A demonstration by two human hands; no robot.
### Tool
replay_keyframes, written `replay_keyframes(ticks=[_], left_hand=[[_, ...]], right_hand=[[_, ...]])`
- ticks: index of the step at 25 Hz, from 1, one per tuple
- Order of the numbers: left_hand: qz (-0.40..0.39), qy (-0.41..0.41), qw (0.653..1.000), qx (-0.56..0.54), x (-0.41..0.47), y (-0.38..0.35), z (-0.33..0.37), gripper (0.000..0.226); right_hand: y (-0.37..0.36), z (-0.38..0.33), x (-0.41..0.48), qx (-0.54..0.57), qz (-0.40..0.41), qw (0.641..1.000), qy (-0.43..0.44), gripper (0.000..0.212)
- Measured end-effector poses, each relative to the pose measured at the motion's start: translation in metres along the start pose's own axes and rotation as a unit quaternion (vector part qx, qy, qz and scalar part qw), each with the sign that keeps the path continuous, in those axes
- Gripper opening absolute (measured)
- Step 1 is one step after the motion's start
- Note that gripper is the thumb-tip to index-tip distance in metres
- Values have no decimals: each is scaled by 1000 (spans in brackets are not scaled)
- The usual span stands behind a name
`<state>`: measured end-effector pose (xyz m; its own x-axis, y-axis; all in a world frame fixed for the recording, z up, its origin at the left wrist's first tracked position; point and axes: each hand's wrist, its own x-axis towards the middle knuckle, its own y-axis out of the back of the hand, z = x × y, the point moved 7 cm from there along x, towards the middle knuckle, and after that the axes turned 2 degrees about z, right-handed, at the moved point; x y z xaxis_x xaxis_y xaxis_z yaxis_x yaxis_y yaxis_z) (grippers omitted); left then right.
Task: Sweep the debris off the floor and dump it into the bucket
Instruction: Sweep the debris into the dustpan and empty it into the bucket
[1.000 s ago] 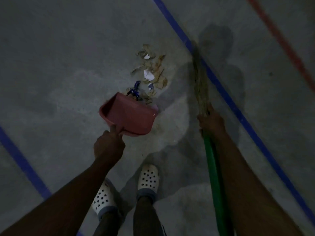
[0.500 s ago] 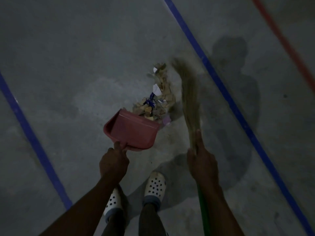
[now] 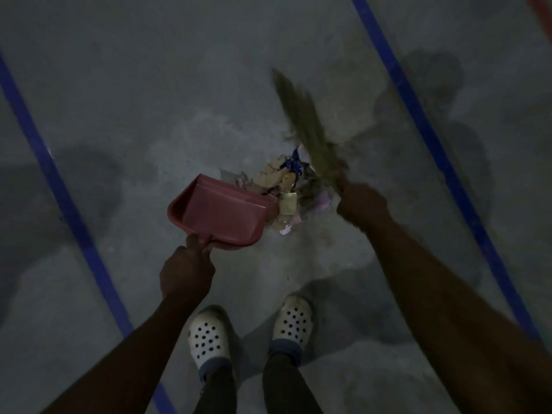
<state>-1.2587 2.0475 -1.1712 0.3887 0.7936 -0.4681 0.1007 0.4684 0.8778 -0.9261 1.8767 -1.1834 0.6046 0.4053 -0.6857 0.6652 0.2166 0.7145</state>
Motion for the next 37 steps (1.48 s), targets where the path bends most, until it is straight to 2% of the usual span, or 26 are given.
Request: replay_keyframes(ticks=[3,5,9,11,13,16,19,22,27,31,33,37], left_hand=[[-34,5,999,-3,-22,23,-19,36],[-49,5,999,17,-26,31,-28,35],[-13,-21,999,27,-9,26,-36,32],[3,-31,999,41,1,14,-43,32],[-5,-53,997,55,4,7,-46,35],[-15,-71,995,65,-9,20,-51,38],[-29,-90,994,62,-24,41,-64,43],[-37,-120,989,74,-28,39,-83,46],[-41,-125,987,90,-6,-24,-136,43],[-60,-125,988,74,29,-74,-172,45],[-50,-149,985,74,52,-86,-159,46],[-38,-194,979,55,92,-98,-85,43]], right_hand=[[-1,13,-104,58,42,997,12,77],[10,15,-124,88,78,993,18,80],[16,1,-44,166,96,980,-61,82],[-6,-12,-4,189,60,977,-82,84],[-41,-21,-7,153,4,986,-67,78],[-82,-18,-84,130,-52,989,-45,72],[-68,2,-166,161,17,986,-44,77],[-50,32,-202,201,66,974,-78,80],[-79,81,-135,222,86,960,-150,78],[-150,98,-75,220,15,959,-176,80],[-184,86,-62,229,-27,958,-170,80],[-206,59,-51,242,-44,960,-133,81]])
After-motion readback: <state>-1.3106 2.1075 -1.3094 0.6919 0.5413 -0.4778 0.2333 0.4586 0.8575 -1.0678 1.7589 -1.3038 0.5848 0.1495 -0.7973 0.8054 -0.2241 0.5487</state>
